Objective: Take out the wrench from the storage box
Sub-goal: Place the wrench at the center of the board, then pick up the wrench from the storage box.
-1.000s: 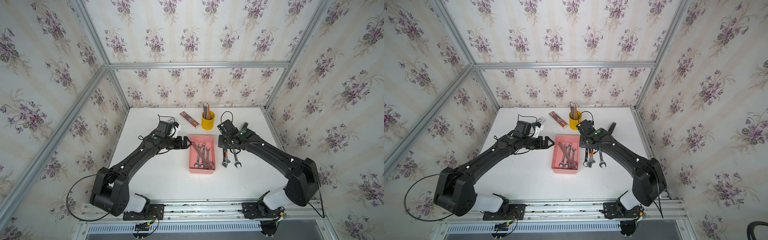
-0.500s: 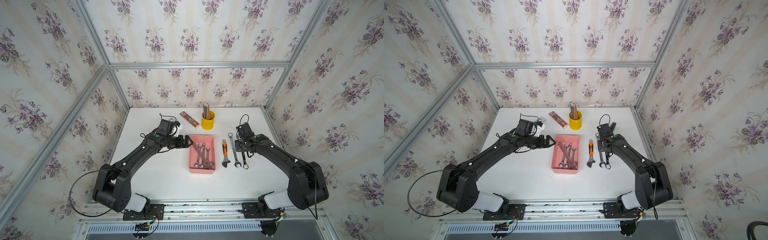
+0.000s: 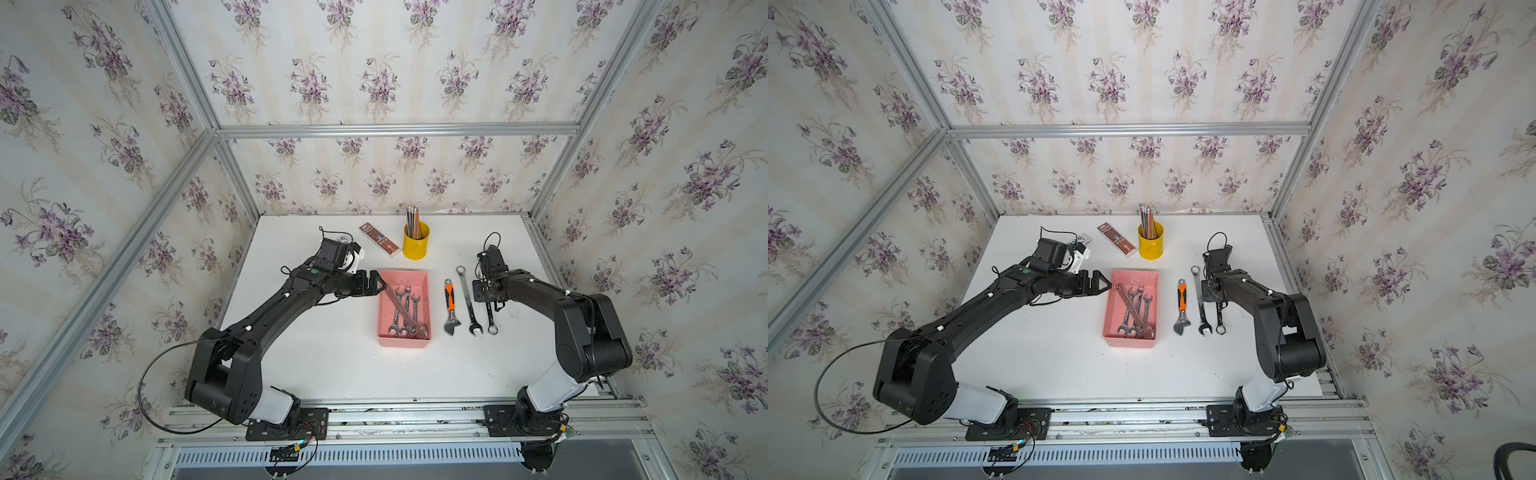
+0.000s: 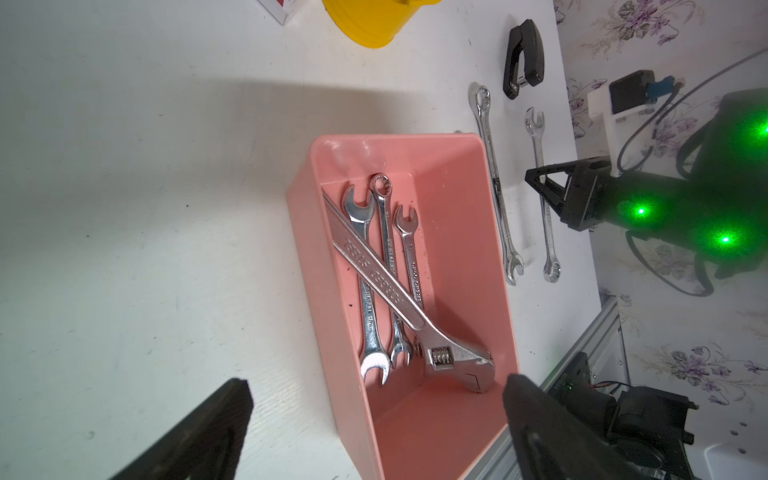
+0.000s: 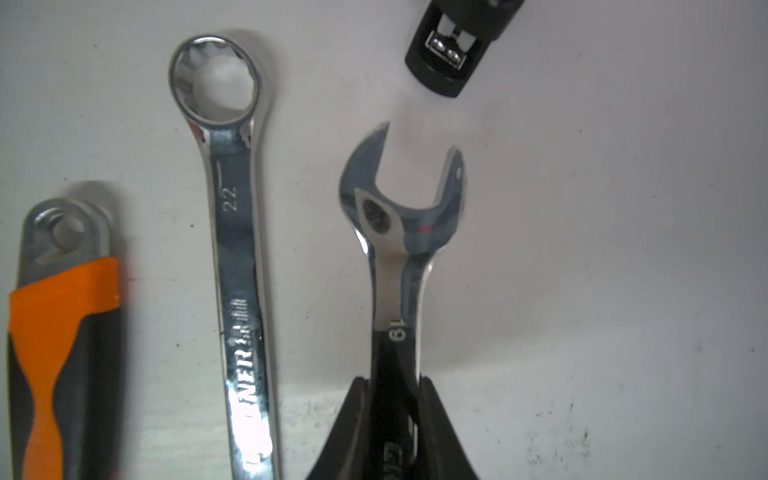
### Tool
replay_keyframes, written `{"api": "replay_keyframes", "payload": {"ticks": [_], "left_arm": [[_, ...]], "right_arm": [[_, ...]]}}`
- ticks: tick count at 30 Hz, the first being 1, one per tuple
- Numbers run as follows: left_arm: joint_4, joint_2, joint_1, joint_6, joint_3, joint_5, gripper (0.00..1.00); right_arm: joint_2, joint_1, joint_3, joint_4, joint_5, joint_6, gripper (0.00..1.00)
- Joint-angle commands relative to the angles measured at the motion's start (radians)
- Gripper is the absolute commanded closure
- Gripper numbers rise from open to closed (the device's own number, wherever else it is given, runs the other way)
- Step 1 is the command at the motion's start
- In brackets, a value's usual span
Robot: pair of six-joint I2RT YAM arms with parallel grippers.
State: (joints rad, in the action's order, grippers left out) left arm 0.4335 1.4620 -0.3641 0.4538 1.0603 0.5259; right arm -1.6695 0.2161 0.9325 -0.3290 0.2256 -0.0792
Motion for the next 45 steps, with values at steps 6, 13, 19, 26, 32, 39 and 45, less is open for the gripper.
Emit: {"api": "replay_keyframes", "payload": {"ticks": [6,13,19,26,32,39,45], "left_arm": [[-0.006,0.009,-0.001,-0.006,0.008,0.004,0.01],[-0.009,0.017,0.001,-0.007,0.017,0.009,0.01],[-0.009,0.017,0.001,-0.007,0.017,0.009,0.01],[-0.003,0.02,0.001,-0.01,0.025,0.01,0.01],[0.01,0.017,0.001,-0.018,0.034,0.009,0.01],[0.014,0.02,0.001,-0.021,0.044,0.009,0.01],[0.021,0.021,0.002,-0.03,0.049,0.011,0.01]], "right_arm": [[-0.041,-0.017,-0.008,0.058,0.016,0.023,0.99],[-0.071,-0.022,-0.017,0.088,0.01,0.022,0.94],[-0.083,-0.026,-0.014,0.079,0.012,0.018,0.78],[-0.065,-0.027,0.007,0.052,0.008,0.02,0.64],[0.006,-0.024,0.048,-0.007,-0.037,0.011,0.61],[0.115,0.061,0.138,-0.114,-0.153,-0.058,0.54],[0.15,0.235,0.206,-0.148,-0.266,-0.199,0.5]]}}
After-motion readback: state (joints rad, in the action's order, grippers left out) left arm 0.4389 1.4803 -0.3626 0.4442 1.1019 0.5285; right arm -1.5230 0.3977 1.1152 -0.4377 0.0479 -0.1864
